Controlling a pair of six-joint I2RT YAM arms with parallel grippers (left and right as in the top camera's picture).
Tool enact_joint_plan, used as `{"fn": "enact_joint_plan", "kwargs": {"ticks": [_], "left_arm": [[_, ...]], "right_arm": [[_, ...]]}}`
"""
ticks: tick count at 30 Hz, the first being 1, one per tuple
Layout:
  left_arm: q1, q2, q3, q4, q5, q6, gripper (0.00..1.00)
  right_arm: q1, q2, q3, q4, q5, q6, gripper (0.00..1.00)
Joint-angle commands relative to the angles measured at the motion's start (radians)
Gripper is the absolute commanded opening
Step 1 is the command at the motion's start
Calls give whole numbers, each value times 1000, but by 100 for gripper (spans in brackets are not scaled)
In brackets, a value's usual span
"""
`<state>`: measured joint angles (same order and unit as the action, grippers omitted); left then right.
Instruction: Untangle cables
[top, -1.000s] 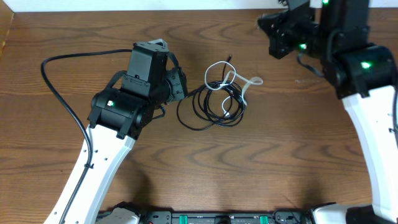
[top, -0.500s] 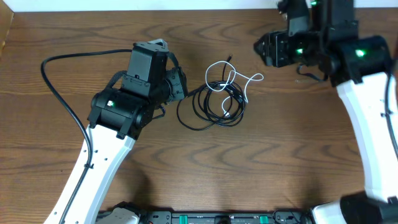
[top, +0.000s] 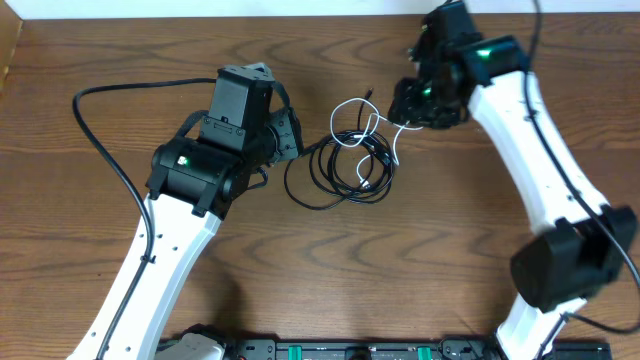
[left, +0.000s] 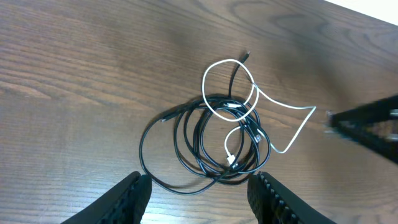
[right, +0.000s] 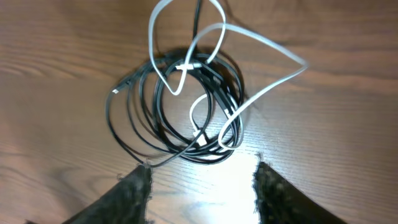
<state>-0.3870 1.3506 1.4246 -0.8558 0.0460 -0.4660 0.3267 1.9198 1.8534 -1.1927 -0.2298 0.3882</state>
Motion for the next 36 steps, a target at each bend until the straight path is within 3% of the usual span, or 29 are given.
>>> {"fn": "enact_joint_plan", "kwargs": {"ticks": [1, 13, 16, 17, 20, 22, 27, 36], "left_arm": [[6, 7, -2, 1, -10, 19, 55], [6, 8, -2, 1, -10, 19, 55], [6, 8, -3, 1, -10, 19, 55], [6, 8, -3, 1, -10, 20, 55], [6, 8, -2, 1, -10, 19, 55], [6, 8, -2, 1, -10, 19, 55], [6, 8, -2, 1, -10, 19, 55], [6, 8, -3, 1, -10, 20, 55]], "right_arm": [[38, 66, -10, -10, 82, 65, 46], [83, 200, -10, -27, 175, 114, 38], [87, 223, -10, -27, 175, 117, 27], [87, 226, -10, -27, 175, 116, 19], [87, 226, -10, -25, 175, 116, 15], [87, 226, -10, -25, 175, 116, 1], [76, 208, 19, -26, 170, 90, 1], [47, 88, 232, -74, 103, -95, 1]]}}
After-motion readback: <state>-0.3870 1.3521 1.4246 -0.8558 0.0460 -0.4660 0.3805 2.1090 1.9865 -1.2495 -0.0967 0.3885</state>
